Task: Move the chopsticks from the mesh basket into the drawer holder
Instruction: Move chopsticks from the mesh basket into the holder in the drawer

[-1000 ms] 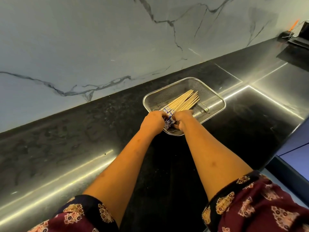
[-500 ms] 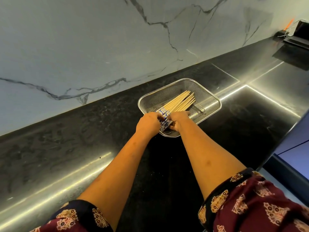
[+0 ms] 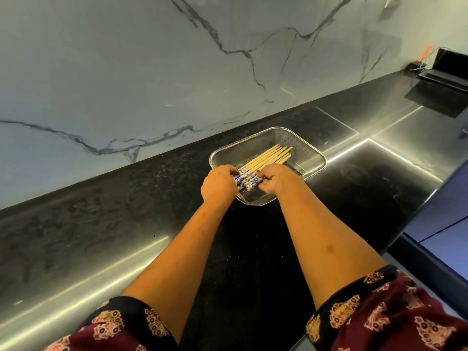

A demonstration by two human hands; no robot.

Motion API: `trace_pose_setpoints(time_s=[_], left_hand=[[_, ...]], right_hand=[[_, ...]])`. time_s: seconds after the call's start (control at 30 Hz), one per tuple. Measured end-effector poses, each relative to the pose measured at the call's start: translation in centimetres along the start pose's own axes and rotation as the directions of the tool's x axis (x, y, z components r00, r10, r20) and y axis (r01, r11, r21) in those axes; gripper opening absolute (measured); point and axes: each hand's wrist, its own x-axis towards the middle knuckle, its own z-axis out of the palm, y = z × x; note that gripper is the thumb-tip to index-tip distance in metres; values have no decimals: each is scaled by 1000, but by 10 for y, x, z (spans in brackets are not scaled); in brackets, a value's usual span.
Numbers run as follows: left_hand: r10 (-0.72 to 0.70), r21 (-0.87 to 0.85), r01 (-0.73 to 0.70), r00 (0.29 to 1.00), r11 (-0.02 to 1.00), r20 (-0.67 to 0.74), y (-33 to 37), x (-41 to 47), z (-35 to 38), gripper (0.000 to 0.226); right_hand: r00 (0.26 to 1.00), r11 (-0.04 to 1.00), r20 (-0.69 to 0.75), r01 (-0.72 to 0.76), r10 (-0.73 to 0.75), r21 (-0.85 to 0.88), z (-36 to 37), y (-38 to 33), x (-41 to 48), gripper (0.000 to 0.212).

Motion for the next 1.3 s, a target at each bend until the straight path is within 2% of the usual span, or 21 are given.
trace_pose_setpoints(time_s=[0.07, 0.13, 0.2, 0.27, 0.37, 0.47, 0.53, 0.63, 0.7, 0.8, 0.87, 0.97, 1.1, 1.17, 1.3], left_hand=[[-7, -142, -1, 998, 990, -55, 1, -6, -3, 32], [-42, -285, 17, 996, 958, -84, 3, -12, -6, 30], [-105, -408, 61, 991, 911, -86, 6, -22, -9, 26], [-181, -537, 123, 982, 834, -56, 10, -34, -12, 22], [-249, -739, 275, 957, 615, 149, 23, -59, -17, 36], [-156, -817, 393, 919, 421, 362, 34, -85, -16, 44], [-74, -846, 442, 894, 297, 441, 41, -109, -10, 34], [-39, -872, 471, 881, 134, 471, 56, -145, 3, 17], [-72, -888, 457, 889, 53, 453, 65, -166, 16, 17], [-106, -916, 401, 911, -13, 400, 74, -194, 33, 17], [-137, -932, 361, 921, -43, 364, 76, -213, 45, 16], [-182, -950, 310, 933, -38, 311, 79, -238, 60, 13], [-232, -949, 313, 922, -22, 310, 86, -275, 86, 12], [-231, -945, 327, 918, -19, 323, 92, -295, 100, 12], [-234, -942, 336, 914, -20, 331, 106, -324, 130, 12]], right_hand=[[996, 988, 64, -71, 62, 140, -1, -3, -16, 22], [991, 988, 136, -26, 6, 150, -2, 2, -37, 13], [964, 996, 256, 48, -67, 80, -10, 10, -66, 29], [908, 985, 413, 129, -72, -113, -22, 16, -89, 29], [837, 927, 547, 209, -5, -311, -46, 25, -117, 25], [795, 860, 598, 235, 98, -453, -69, 38, -137, 22], [775, 819, 612, 243, 157, -519, -87, 49, -151, 23], [792, 796, 594, 266, 141, -543, -116, 67, -168, 28], [805, 822, 581, 250, 116, -511, -137, 81, -178, 25], [844, 888, 533, 194, 65, -416, -172, 107, -191, 16], [878, 940, 479, 155, 11, -305, -198, 128, -196, 28], [922, 994, 382, 98, -70, -55, -229, 162, -199, 42], [963, 954, 198, 125, -183, 272, -257, 203, -207, 47], [972, 931, 112, 160, -206, 328, -268, 216, -210, 49], [982, 938, 28, 172, -189, 303, -288, 226, -218, 49]])
